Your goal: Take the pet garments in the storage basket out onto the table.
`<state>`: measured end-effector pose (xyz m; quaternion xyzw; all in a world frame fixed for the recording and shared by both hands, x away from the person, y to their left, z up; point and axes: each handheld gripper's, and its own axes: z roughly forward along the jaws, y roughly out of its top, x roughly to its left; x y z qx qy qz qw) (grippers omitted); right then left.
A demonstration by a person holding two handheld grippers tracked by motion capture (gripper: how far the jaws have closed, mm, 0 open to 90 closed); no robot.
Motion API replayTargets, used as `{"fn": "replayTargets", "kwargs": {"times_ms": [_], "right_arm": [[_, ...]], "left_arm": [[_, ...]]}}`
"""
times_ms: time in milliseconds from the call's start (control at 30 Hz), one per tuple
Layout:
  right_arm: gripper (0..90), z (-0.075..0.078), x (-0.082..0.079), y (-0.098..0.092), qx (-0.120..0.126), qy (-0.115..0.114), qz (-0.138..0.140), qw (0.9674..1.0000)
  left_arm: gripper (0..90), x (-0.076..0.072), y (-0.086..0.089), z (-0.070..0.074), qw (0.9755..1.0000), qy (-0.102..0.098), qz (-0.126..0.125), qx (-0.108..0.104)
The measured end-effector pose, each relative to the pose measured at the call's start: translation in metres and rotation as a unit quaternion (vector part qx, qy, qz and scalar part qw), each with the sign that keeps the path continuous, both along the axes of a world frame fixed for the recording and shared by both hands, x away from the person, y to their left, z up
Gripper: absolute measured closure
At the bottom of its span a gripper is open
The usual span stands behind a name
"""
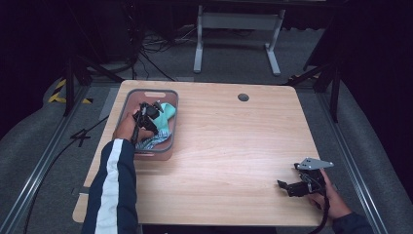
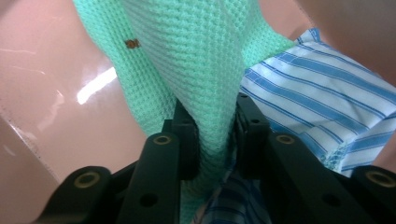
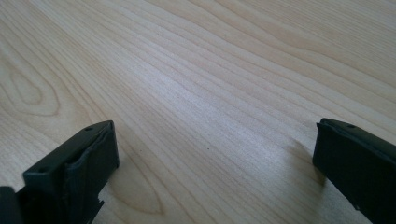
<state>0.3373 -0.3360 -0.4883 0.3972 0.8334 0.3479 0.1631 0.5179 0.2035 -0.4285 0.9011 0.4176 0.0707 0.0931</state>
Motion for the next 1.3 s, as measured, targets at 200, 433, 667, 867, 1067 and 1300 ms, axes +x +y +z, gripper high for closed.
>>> {"fn": "replayTargets", "kwargs": {"times_ms": [200,433,667,867,1067,1300], "right_arm": [[0.7,0.0,0.0,0.0,0.0,0.0,0.0,1.0],[0.6,0.0,0.0,0.0,0.0,0.0,0.0,1.0],[0.6,0.0,0.0,0.0,0.0,0.0,0.0,1.0],[0.6,0.0,0.0,0.0,0.0,0.0,0.0,1.0],[0.6,0.0,0.0,0.0,0.0,0.0,0.0,1.0],[0.6,0.0,0.0,0.0,0.0,0.0,0.0,1.0]], "left_arm": [[81.6,-0.01,0.002,0.005,0.9994,-0.031,-0.007,-0.012],[82.6,-0.021,0.011,0.019,0.9964,-0.073,-0.002,-0.045],[82.8,-0.033,0.023,0.035,0.99,-0.119,0.006,-0.077],[82.8,-0.044,0.031,0.049,0.9818,-0.156,0.014,-0.107],[82.8,-0.054,0.036,0.059,0.9742,-0.188,0.02,-0.124],[82.9,-0.062,0.037,0.071,0.9686,-0.213,0.013,-0.128]]}}
